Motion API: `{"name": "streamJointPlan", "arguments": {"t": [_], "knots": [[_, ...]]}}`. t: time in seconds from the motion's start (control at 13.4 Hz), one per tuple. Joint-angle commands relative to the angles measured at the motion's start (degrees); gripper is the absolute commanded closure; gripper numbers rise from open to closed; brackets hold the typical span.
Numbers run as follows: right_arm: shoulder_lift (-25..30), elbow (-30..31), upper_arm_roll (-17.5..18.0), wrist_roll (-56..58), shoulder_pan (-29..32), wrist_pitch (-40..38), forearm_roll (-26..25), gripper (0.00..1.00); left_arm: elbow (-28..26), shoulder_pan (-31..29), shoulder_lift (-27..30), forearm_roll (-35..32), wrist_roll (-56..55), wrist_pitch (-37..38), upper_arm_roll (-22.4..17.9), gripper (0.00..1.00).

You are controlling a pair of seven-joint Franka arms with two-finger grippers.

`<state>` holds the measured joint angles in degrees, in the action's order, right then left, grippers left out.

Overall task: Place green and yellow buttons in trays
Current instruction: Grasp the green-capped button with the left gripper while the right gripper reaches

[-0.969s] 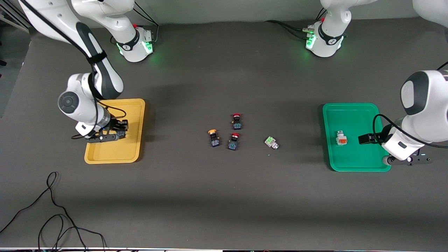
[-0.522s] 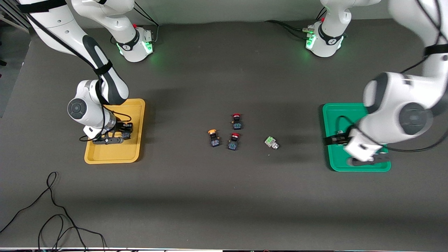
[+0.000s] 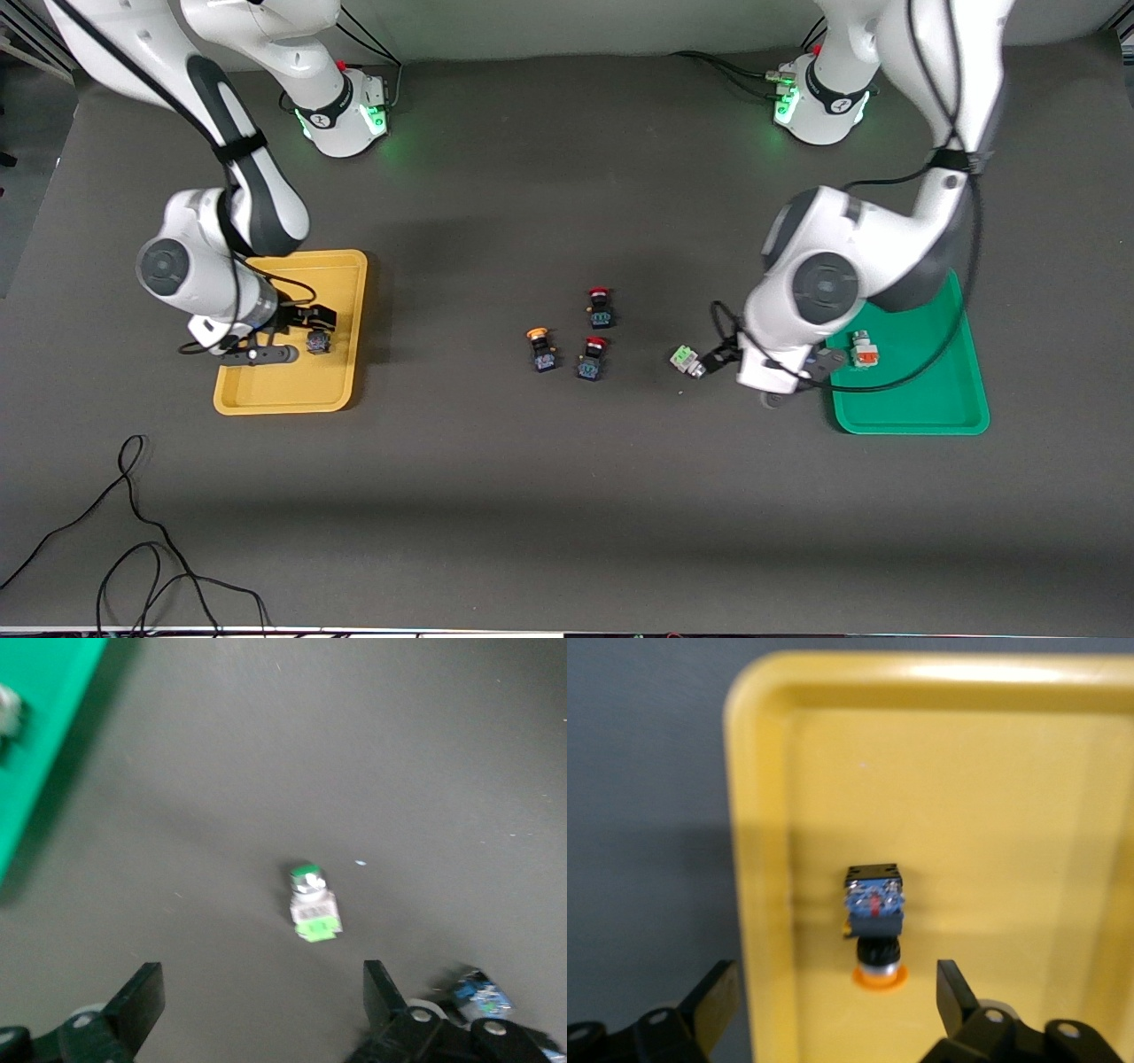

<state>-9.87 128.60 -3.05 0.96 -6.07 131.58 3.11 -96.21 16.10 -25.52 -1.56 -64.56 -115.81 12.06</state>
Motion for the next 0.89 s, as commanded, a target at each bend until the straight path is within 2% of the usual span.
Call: {"name": "streamJointPlan", "arguments": {"t": [0.0,0.15,0.45,0.82], "knots": [[1.52,-7.90,3.39,-6.63,-0.17,-11.47,0.23,0.00,0.59,3.23,-1.89,-0.02,-8.54,-3.00,-0.98,0.00],[1.08,-12.74,7.69,-13.67,-0.08,-14.85,0.23,0.00,-1.16,4.02,-3.83,-0.46,-9.00,-6.25,-0.98,0.00],[-1.72,-18.81,16.30,-27.81,-0.08,-14.95,0.67,0.00,-7.31,4.90,-6.64,-1.43,-11.64,-18.46,-1.33,0.00],[-10.42,-26.99,22.47,-37.96,-1.84,-11.71,-0.12,0.00,-7.50,4.82,-11.82,-6.43,-14.45,-23.66,-1.51,0.00]]}}
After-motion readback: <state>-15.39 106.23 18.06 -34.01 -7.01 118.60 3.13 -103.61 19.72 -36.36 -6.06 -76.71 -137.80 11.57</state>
